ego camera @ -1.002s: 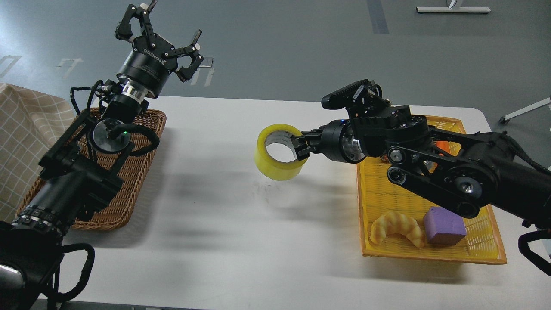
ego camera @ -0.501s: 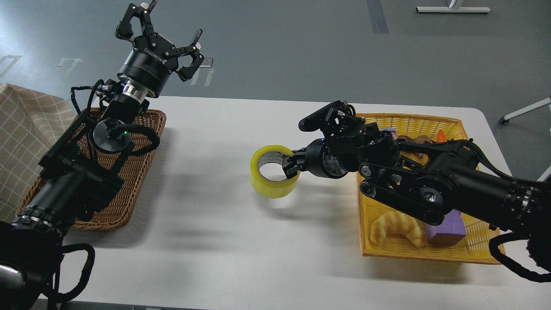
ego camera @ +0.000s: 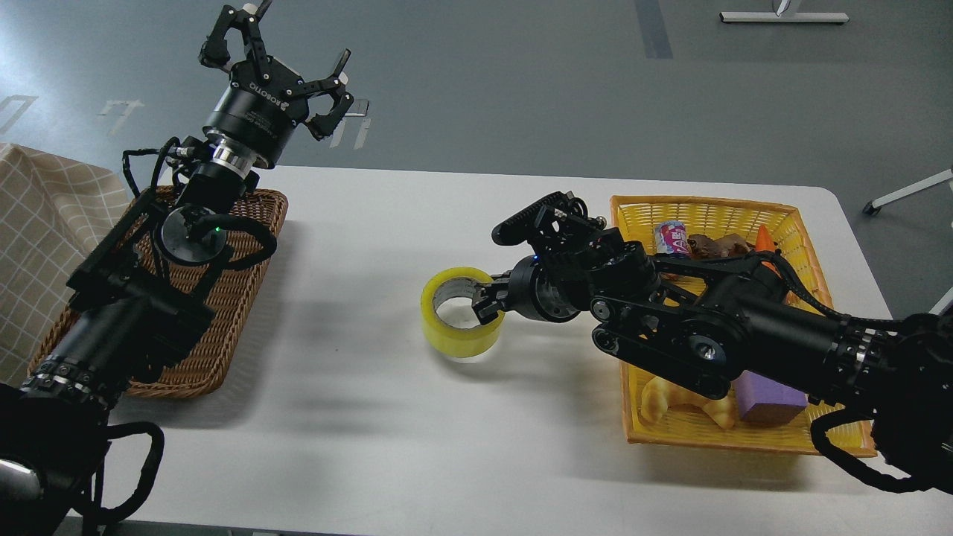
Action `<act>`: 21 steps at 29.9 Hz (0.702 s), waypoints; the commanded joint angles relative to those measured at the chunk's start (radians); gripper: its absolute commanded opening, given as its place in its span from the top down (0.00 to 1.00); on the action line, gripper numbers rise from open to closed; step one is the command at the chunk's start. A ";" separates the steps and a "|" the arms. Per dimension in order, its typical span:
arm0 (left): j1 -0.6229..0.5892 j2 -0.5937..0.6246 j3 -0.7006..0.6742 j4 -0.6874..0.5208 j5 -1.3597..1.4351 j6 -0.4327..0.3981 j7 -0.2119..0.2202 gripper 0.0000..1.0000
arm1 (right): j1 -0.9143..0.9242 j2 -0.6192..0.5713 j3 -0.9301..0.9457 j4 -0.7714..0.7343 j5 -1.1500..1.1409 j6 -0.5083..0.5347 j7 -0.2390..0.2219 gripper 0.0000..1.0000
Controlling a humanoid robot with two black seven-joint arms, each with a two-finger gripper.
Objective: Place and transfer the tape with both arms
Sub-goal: 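Lower the tape roll onto the table and open the right gripper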
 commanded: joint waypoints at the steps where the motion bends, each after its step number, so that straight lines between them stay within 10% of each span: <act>1: 0.000 0.001 0.001 0.000 0.000 0.000 0.000 0.02 | -0.001 0.014 -0.003 -0.013 0.000 0.000 0.000 1.00; 21: 0.000 0.001 -0.001 0.000 0.000 0.000 0.000 0.02 | -0.009 0.031 -0.004 -0.053 0.001 0.000 -0.005 1.00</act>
